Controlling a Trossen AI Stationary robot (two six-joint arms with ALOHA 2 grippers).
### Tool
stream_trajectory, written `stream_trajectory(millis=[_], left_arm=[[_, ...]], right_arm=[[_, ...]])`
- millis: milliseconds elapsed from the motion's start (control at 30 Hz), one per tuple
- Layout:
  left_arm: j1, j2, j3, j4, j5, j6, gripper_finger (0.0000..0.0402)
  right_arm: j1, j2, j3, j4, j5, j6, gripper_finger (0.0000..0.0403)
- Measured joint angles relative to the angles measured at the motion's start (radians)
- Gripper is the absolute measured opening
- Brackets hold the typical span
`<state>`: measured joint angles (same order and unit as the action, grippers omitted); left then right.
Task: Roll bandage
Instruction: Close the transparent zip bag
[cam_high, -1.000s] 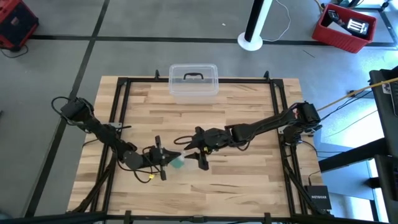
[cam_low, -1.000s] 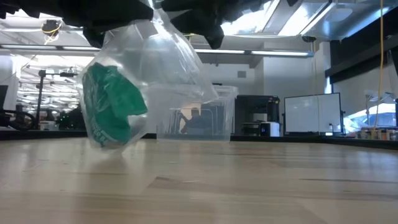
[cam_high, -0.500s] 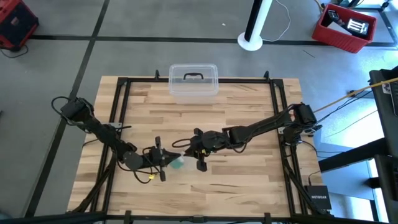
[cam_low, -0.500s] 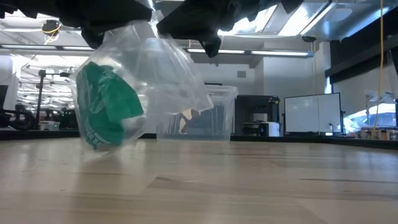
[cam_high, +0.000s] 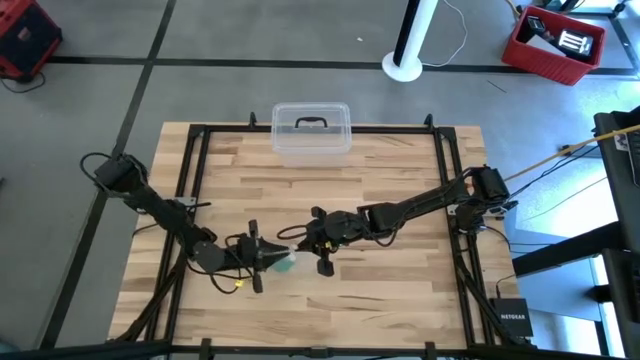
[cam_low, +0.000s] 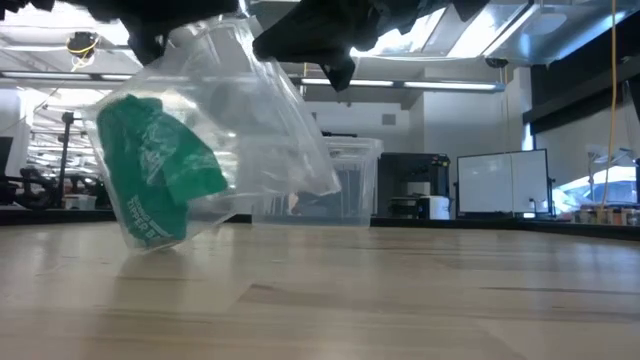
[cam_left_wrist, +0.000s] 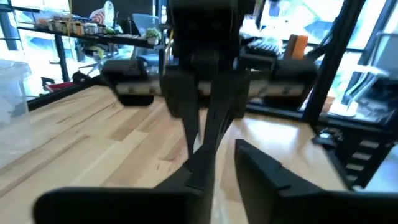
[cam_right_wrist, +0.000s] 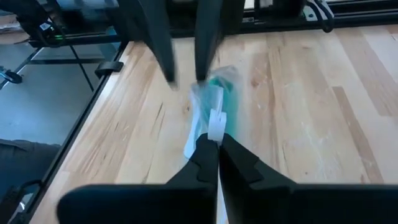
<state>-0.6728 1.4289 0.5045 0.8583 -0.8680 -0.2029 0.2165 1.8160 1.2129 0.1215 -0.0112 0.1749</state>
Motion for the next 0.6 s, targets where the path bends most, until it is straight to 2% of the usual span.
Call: stream_trajectory(millis=[133, 267, 433, 600], left_arm=[[0.002, -0.06, 0.0, -0.032, 0.001, -0.026, 0.01], [0.032, -0.068, 0.0, -0.047, 0.011, -0.102, 0.0132], [0.087, -0.037, 0.0, -0.093, 0.056, -0.259, 0.0143], [0.106, -0.026, 0.0, -0.087, 0.095, -0.269, 0.0143]], right_arm=[[0.0, 0.0, 0.0, 0.0, -0.001, 0.0, 0.0008], [0.0, 0.0, 0.0, -0.001, -0.017, -0.006, 0.0004], [0.0, 0.0, 0.0, 0.001, -0.018, -0.007, 0.0008], [0.0, 0.0, 0.0, 0.004, -0.017, -0.021, 0.0005]])
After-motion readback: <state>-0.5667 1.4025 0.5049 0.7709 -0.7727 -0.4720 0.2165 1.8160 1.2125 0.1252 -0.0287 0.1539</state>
